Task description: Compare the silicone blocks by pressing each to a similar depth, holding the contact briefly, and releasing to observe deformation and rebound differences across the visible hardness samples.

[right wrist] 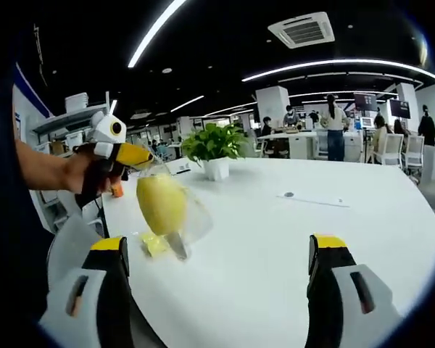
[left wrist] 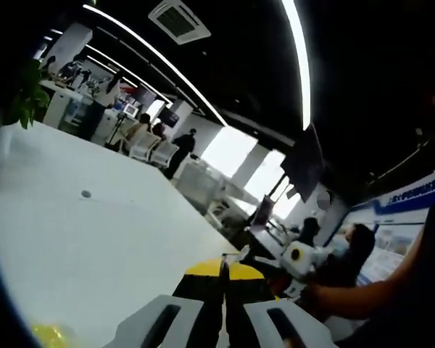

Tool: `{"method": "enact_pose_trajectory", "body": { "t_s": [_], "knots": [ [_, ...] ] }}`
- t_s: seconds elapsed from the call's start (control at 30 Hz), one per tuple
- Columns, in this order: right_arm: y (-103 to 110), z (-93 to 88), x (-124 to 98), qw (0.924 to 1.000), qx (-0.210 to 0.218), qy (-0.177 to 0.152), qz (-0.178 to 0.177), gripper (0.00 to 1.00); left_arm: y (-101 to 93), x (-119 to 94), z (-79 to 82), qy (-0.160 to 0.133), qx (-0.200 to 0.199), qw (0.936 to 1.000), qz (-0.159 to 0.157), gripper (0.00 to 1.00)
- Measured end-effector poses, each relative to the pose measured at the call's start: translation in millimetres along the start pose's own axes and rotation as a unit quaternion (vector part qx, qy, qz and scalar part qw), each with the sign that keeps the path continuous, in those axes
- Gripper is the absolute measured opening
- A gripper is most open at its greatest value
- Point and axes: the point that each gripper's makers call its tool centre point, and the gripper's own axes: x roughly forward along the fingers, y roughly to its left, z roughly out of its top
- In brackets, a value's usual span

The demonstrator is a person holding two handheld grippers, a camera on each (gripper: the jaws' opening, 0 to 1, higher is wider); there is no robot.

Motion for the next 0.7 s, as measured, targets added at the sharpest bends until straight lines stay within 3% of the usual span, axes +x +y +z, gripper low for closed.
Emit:
{"method": "enact_pose_trajectory", "body": {
  "t_s": [0.13,0.2,0.27,0.57,0.63,0.7],
  "knots": [
    [2.2,-4.4,1.0,0.9999,0.000,0.005,-0.009,0.96,6.9,2.2,-10.5,-0.001,-0.013,0.9999,0.006,0.00],
    [2.3,1.6,-1.0,0.9998,-0.003,-0.015,-0.012,0.96,11.4,2.3,-15.8,0.001,-0.020,0.9997,0.011,0.00],
    [2.1,-0.4,-1.4,0.9998,0.003,-0.014,-0.011,0.96,15.3,1.5,-19.3,0.001,-0.026,0.9996,0.015,0.00],
    [-1.4,-33.8,-10.8,0.9987,-0.031,0.031,-0.024,0.96,29.8,-1.3,-33.5,0.004,-0.052,0.9983,0.024,0.00],
    [-4.0,-34.9,-15.9,0.9994,-0.021,0.015,-0.025,0.96,34.1,-2.3,-35.5,0.000,-0.066,0.9975,0.027,0.00],
    [-8.5,-39.7,-21.8,0.9987,-0.027,0.019,-0.039,0.96,35.8,-2.9,-36.7,0.000,-0.069,0.9972,0.028,0.00]
  ]
}}
